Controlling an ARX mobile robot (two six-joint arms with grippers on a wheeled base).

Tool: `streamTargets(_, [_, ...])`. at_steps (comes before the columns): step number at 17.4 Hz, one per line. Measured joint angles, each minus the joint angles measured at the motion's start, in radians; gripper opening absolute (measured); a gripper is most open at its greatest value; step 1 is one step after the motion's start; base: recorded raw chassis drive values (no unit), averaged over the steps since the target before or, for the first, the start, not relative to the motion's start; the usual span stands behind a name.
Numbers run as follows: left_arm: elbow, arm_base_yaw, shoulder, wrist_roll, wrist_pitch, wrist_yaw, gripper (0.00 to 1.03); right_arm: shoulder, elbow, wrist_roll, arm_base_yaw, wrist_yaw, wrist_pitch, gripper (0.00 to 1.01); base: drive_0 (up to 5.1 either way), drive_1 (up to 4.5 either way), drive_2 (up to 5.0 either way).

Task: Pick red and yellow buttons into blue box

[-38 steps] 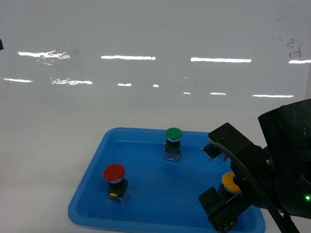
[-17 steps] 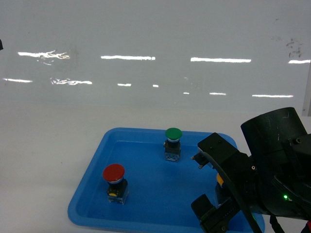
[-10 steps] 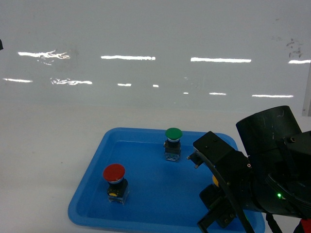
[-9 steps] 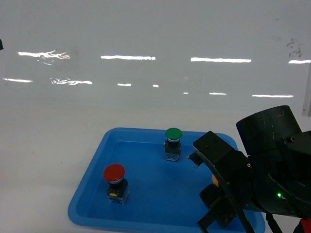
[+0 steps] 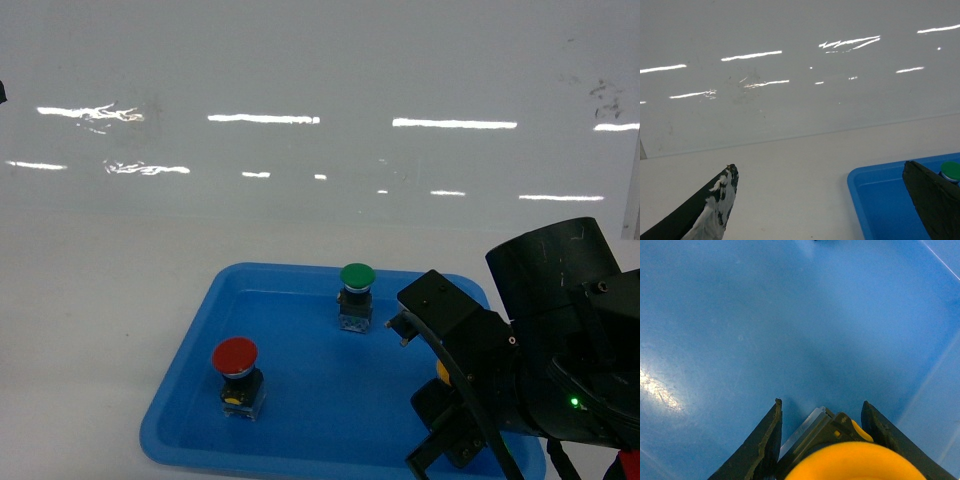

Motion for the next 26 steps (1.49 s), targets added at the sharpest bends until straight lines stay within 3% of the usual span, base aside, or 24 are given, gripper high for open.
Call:
streamTargets(5, [0.000,0.000,0.000,0.000,0.000,0.000,0.98,-0.043,-0.022,0.008,-0.008,-0.001,-0.016,0.41,0.0,0.00,0.0])
streamTargets(13, [0.000,0.000,0.000,0.000,0.000,0.000,0.98,-0.304,-0.038,0.028,-0.037,-0.035,-0.067,0.41,0.0,0.00,0.0])
streamTargets(17, [0.000,0.000,0.000,0.000,0.000,0.000,0.98,-0.559,-0.041,0.077,-0.018,-0.061,-0.163,0.41,0.0,0.00,0.0])
streamTargets(19, [0.000,0.000,0.000,0.000,0.000,0.000,0.98,-0.768,-0.124,0.106,-0.006,-0.016,-0.251,0.41,0.0,0.00,0.0])
streamTargets(20, [0.000,0.000,0.000,0.000,0.000,0.000,0.98,-0.846,-0.142,0.105,0.000,0.002,-0.283,0.41,0.0,0.00,0.0])
streamTargets(21, [0.000,0.000,0.000,0.000,0.000,0.000,0.98,-0.866,-0.147,0.076,-0.008,0.016,-0.298,0.41,0.0,0.00,0.0])
streamTargets(22, [0.000,0.000,0.000,0.000,0.000,0.000,0.98,-0.866,-0.147,0.068,-0.011,0.020,-0.298,0.41,0.0,0.00,0.0])
streamTargets(26, [0.000,0.000,0.000,0.000,0.000,0.000,0.98,-0.866,-0.147,0.066,-0.014,0.021,-0.298,0.41,0.0,0.00,0.0])
